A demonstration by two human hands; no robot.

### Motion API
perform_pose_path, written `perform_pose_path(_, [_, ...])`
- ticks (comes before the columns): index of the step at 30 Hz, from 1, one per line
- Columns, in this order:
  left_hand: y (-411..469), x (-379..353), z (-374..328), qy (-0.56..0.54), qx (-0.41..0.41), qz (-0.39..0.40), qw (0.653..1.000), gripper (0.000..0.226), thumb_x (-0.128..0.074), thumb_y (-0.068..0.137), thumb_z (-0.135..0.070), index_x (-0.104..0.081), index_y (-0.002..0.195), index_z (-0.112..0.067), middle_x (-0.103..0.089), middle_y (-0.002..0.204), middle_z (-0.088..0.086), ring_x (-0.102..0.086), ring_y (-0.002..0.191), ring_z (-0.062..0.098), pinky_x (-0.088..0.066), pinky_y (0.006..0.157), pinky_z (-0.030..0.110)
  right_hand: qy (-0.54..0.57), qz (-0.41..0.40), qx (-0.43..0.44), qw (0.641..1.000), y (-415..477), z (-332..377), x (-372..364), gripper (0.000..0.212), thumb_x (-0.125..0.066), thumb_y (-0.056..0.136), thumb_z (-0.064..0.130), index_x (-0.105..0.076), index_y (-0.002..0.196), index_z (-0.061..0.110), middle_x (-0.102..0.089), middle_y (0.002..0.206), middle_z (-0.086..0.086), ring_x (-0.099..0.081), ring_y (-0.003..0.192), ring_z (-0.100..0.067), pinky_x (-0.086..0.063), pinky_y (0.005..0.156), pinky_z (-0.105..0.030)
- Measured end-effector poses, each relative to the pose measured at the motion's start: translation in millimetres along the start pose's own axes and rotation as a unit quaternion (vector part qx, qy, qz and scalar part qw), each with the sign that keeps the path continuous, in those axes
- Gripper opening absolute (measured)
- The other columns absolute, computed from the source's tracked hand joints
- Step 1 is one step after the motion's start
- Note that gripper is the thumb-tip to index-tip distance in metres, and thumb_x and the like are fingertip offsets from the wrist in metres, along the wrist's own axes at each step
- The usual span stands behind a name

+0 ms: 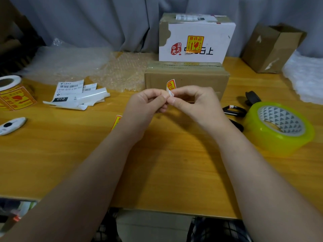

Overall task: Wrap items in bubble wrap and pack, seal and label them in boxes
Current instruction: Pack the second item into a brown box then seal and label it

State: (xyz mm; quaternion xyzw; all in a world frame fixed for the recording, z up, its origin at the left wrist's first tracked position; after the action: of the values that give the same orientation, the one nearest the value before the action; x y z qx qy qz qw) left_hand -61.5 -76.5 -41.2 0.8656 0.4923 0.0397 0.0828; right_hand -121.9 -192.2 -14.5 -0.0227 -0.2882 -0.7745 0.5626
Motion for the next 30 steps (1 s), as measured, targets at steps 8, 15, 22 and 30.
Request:
perform_pose_path(8, [-1.1, 2.8, -5.7, 0.050, -0.009, -0.037, 0.998, 0.022, -0.049, 0.091, 0.000, -0.058, 0.074, -0.013, -0.059, 0.062, -0.007, -0.055, 0.062, 0.005, -0.048, 0.061, 0.018, 0.022, -0.034, -0.045, 0.998, 0.5, -5.4, 4.3, 0.011, -0.066, 0.088, 0.010, -0.073, 0.083, 0.017, -0.071, 0.079, 0.008, -0.065, 0.077, -0.003, -0.050, 0.073, -0.018])
perform_pose_path(15, [2.5, 27.6, 14.2, -0.071, 0.106, -0.143, 0.982, 0.021, -0.040, 0.092, -0.004, -0.057, 0.081, -0.010, -0.060, 0.074, 0.008, -0.059, 0.065, 0.013, -0.050, 0.062, 0.024, 0.160, -0.128, -0.208, 0.956, -6.0, -36.1, 25.2, 0.015, -0.059, 0.090, 0.013, -0.069, 0.080, 0.018, -0.066, 0.067, 0.004, -0.055, 0.057, -0.006, -0.045, 0.059, -0.023])
perform_pose_path(22, [-3.8, 52.5, -15.5, 0.184, 0.004, -0.187, 0.965, 0.018, -0.054, 0.091, -0.010, -0.057, 0.078, -0.022, -0.063, 0.071, -0.002, -0.060, 0.065, 0.009, -0.051, 0.061, 0.021, 0.192, -0.157, -0.226, 0.942, -9.3, -38.1, 27.7, 0.014, -0.059, 0.090, 0.013, -0.069, 0.081, 0.016, -0.065, 0.064, 0.004, -0.055, 0.055, -0.007, -0.045, 0.058, -0.022])
perform_pose_path(30, [-5.3, 86.5, -54.6, 0.563, -0.103, -0.150, 0.806, 0.008, -0.056, 0.090, -0.014, -0.061, 0.091, -0.009, -0.061, 0.087, 0.009, -0.056, 0.081, 0.029, -0.042, 0.069, 0.038, 0.153, -0.109, -0.216, 0.958, -15.1, -23.1, 11.0, 0.016, -0.056, 0.093, 0.015, -0.069, 0.083, 0.016, -0.068, 0.068, 0.003, -0.054, 0.057, -0.006, -0.044, 0.057, -0.019])
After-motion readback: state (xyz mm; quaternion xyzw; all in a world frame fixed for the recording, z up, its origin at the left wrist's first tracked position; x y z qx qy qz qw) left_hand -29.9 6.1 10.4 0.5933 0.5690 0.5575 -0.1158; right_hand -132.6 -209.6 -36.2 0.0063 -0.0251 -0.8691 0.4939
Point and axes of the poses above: each hand's wrist, its own y-axis towards the middle knuckle, its own x-axis out of the back of the hand, z = x × y, the point moved 9 cm from there along y, towards the middle knuckle
